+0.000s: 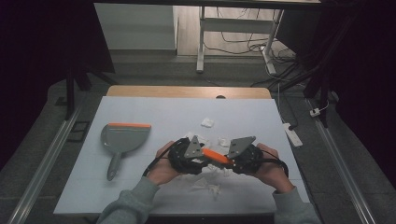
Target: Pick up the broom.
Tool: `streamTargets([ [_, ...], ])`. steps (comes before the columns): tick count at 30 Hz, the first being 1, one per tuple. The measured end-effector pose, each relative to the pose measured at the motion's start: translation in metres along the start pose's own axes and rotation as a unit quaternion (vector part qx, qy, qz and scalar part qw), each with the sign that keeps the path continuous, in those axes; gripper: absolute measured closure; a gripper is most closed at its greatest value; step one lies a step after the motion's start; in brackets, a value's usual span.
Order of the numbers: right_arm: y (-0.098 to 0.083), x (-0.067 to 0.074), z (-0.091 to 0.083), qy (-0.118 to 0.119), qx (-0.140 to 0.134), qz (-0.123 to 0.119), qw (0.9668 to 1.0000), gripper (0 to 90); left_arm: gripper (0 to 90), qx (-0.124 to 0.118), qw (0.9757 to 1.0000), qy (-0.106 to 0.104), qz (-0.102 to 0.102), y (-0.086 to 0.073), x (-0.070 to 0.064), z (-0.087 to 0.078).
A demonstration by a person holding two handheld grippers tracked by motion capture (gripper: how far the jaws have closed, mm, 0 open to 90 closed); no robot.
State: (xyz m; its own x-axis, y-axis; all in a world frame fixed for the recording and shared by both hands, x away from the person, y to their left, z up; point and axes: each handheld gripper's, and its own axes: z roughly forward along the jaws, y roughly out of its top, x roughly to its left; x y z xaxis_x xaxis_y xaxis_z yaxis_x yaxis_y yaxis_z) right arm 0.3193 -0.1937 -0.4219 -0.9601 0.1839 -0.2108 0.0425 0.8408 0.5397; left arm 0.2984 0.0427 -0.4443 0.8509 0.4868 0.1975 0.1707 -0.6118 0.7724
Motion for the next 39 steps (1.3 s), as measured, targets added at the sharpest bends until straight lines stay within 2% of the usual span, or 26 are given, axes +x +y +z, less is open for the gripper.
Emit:
streamTargets([
  [2, -0.004, -0.004, -0.002, -0.001, -0.014, 0.022, 0.9997, 70.8, 37.0, -0.011, 0.9997, 0.017, -0.017, -0.006, 0.005, -0.01],
  [5, -0.007, -0.007, -0.003, -0.006, -0.021, 0.033, 0.9992, 70.8, 36.4, -0.02, 0.9979, 0.032, -0.053, -0.017, 0.014, -0.024],
  [11, -0.013, -0.014, -0.005, -0.015, -0.037, 0.07, 0.9968, 70.8, 36.4, -0.014, 0.9936, 0.064, -0.092, -0.052, 0.022, -0.053],
  [13, -0.016, -0.017, -0.006, -0.02, -0.044, 0.084, 0.9953, 70.9, 36.3, -0.014, 0.9909, 0.078, -0.109, -0.064, 0.024, -0.062],
  [14, -0.017, -0.018, -0.006, -0.021, -0.049, 0.093, 0.9943, 70.8, 36.4, -0.016, 0.9887, 0.086, -0.122, -0.07, 0.025, -0.066],
  [16, -0.02, -0.022, -0.007, -0.026, -0.061, 0.11, 0.9918, 70.8, 36.4, -0.01, 0.985, 0.105, -0.136, -0.079, 0.027, -0.07],
  [19, -0.024, -0.025, -0.009, -0.028, -0.074, 0.126, 0.9889, 70.8, 36.3, 0.0, 0.9811, 0.109, -0.16, -0.09, 0.03, -0.074],
  [22, -0.027, -0.028, -0.012, -0.039, -0.084, 0.143, 0.9854, 70.8, 35.8, 0.014, 0.9796, 0.115, -0.164, -0.098, 0.029, -0.077],
  [24, -0.029, -0.031, -0.015, -0.043, -0.096, 0.153, 0.9827, 70.8, 35.6, 0.025, 0.9794, 0.122, -0.159, -0.101, 0.028, -0.08],
  [27, -0.034, -0.035, -0.019, -0.052, -0.11, 0.173, 0.9774, 70.8, 35.0, 0.034, 0.9783, 0.131, -0.157, -0.105, 0.029, -0.087],
  [29, -0.037, -0.037, -0.021, -0.064, -0.113, 0.188, 0.9735, 70.8, 34.5, 0.038, 0.9771, 0.131, -0.163, -0.109, 0.03, -0.091],
  [36, -0.048, -0.045, -0.026, -0.09, -0.122, 0.227, 0.962, 70.8, 33.4, 0.052, 0.9699, 0.14, -0.193, -0.13, 0.034, -0.098],
  [39, -0.052, -0.048, -0.026, -0.094, -0.124, 0.241, 0.958, 70.8, 33.2, 0.059, 0.9674, 0.14, -0.203, -0.138, 0.036, -0.098],
])
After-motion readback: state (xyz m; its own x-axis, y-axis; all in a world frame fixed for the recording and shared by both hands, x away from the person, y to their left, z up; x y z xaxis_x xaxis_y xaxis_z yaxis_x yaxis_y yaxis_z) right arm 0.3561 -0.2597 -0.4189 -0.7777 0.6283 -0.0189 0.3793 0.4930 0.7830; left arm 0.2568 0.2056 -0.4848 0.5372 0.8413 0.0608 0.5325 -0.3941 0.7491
